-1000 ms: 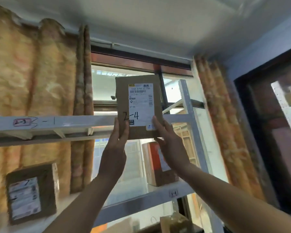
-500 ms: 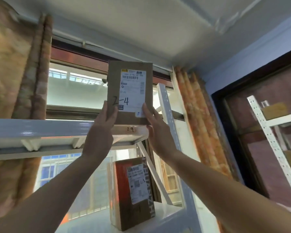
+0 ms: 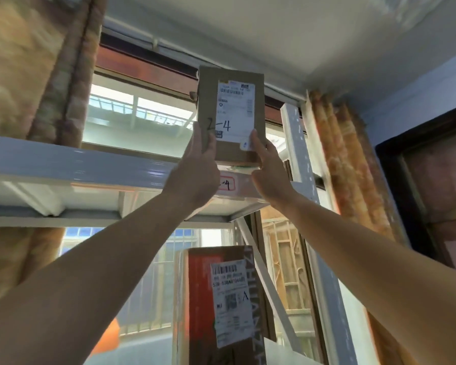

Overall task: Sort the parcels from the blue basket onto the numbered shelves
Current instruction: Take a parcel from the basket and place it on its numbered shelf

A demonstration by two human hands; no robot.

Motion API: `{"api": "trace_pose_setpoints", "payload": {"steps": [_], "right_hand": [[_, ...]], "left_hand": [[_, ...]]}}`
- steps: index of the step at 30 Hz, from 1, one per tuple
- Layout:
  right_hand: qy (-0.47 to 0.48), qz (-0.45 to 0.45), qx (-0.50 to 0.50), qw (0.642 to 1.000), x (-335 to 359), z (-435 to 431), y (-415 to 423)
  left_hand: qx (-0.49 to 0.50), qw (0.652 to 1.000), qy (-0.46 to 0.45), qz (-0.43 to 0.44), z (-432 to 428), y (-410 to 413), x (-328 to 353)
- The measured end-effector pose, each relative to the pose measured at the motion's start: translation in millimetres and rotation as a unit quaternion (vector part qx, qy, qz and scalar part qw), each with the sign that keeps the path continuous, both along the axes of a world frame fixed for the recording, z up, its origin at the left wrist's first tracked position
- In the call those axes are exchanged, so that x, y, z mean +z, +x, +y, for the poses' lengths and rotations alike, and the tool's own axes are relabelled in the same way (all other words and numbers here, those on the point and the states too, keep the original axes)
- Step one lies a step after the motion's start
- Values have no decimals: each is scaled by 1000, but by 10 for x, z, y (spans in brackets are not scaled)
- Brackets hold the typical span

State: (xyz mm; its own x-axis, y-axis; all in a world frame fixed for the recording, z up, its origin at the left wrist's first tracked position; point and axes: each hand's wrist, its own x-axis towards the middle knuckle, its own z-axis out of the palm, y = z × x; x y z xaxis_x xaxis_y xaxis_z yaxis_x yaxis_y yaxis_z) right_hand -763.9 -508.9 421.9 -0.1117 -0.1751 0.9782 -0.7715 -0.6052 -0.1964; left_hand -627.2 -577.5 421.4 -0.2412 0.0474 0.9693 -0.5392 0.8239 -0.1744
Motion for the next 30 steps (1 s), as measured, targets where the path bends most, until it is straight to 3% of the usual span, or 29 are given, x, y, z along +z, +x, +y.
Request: {"api": "trace_pose_setpoints", "payload": {"steps": [2,6,13,21,26,30], "right_hand": [[9,12,-25,1000,43,-113,-101],[62,27,-85,994,127,-205,-289],[77,134,-311,938,-1,-308,-490],[96,157,-334,925,-4,-257,-492],[-22,141,-358,923,-120,-383,-488],[-75,116,-316,939,-244,-395,-510]], "left_hand": [[81,995,-47,-25,-76,-33,21],[206,975,-49,-67,27,-50,24],[263,962,-25,-67,1,-141,49],[273,961,-15,-32,33,-217,9],[267,963,-15,-16,-3,-213,-75],[263,965,-10,0,-21,-160,-157]]}}
